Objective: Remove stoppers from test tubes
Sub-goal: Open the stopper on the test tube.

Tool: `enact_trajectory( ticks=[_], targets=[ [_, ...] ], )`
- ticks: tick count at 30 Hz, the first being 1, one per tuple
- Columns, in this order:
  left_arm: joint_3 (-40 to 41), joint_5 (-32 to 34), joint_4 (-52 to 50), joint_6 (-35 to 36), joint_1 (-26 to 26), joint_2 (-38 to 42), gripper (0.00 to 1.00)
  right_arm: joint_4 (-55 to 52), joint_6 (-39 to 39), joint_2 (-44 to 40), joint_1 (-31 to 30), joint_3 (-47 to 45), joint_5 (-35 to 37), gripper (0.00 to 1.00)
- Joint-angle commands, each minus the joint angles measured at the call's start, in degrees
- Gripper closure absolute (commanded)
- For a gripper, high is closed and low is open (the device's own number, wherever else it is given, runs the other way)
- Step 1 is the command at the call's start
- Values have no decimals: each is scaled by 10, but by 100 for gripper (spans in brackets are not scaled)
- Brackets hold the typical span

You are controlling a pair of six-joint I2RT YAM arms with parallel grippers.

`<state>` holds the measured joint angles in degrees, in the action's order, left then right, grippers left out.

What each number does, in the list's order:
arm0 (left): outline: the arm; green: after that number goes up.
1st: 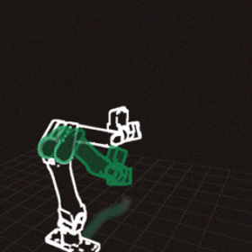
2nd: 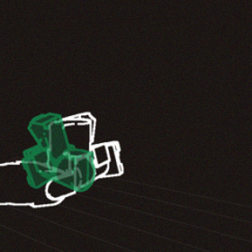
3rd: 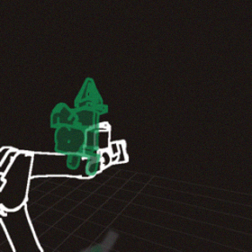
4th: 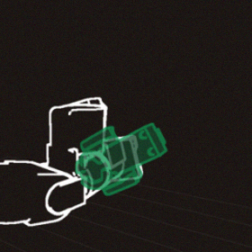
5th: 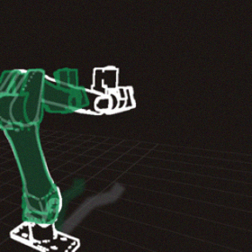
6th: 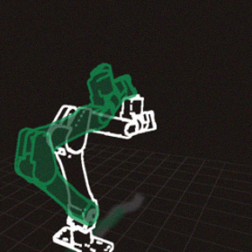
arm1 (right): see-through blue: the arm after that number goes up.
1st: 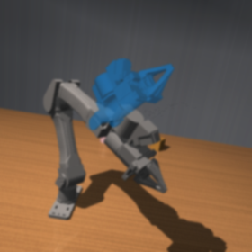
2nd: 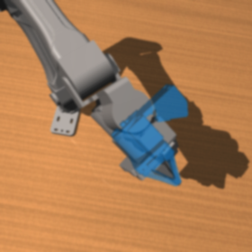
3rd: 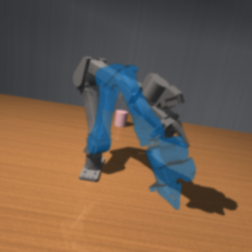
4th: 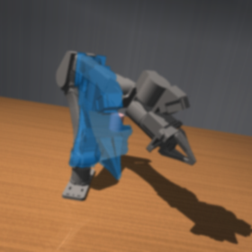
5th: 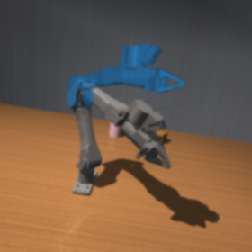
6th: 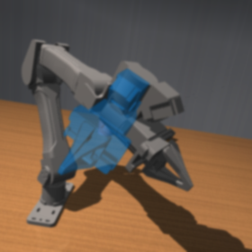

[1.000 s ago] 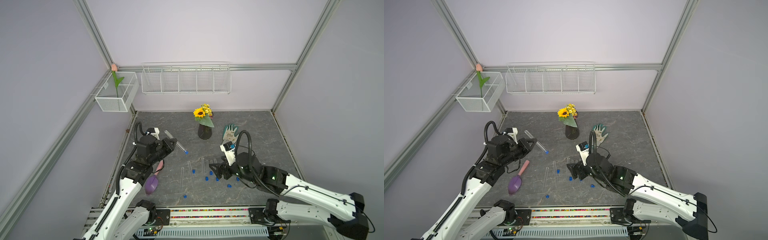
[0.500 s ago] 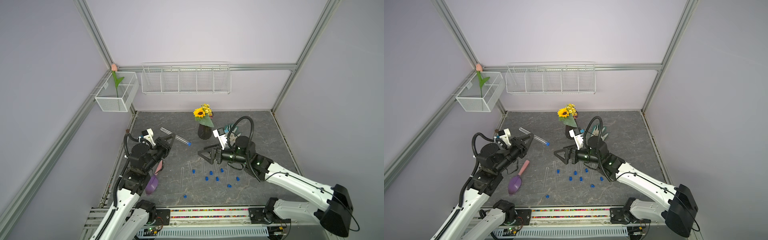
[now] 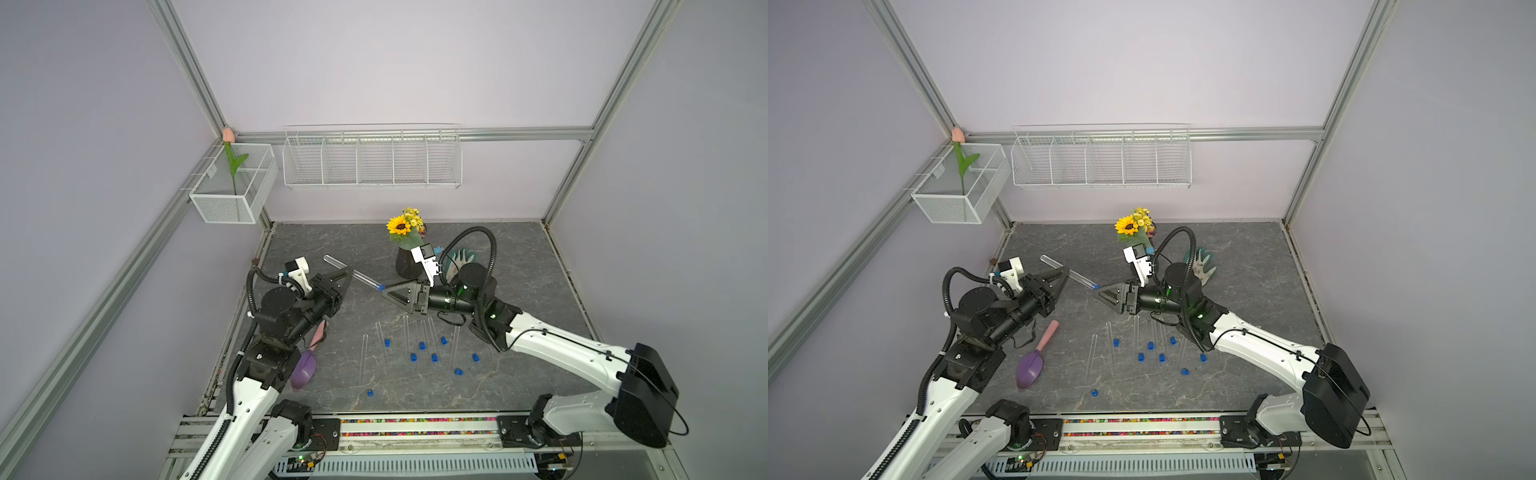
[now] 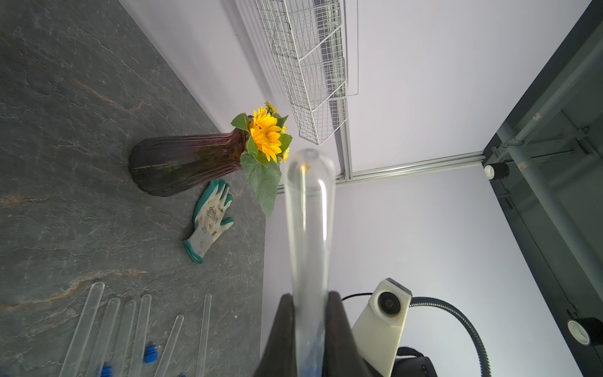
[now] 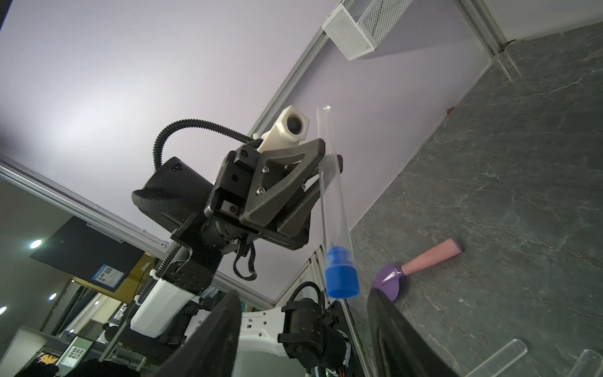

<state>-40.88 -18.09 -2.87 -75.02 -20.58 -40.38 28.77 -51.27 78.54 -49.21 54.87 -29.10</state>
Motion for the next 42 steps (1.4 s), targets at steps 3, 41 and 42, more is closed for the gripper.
enact_trajectory(
  ticks=[3,41,42],
  targets=[
    [-4,-8,3,-10,2,11,100,53,-29,16,3,11,-13,40],
    [-2,16,-26,-1,2,25,100,95,-58,42,2,-6,-5,86],
    [-3,20,-32,-1,1,25,100,94,-54,40,2,-8,-5,86]
  ],
)
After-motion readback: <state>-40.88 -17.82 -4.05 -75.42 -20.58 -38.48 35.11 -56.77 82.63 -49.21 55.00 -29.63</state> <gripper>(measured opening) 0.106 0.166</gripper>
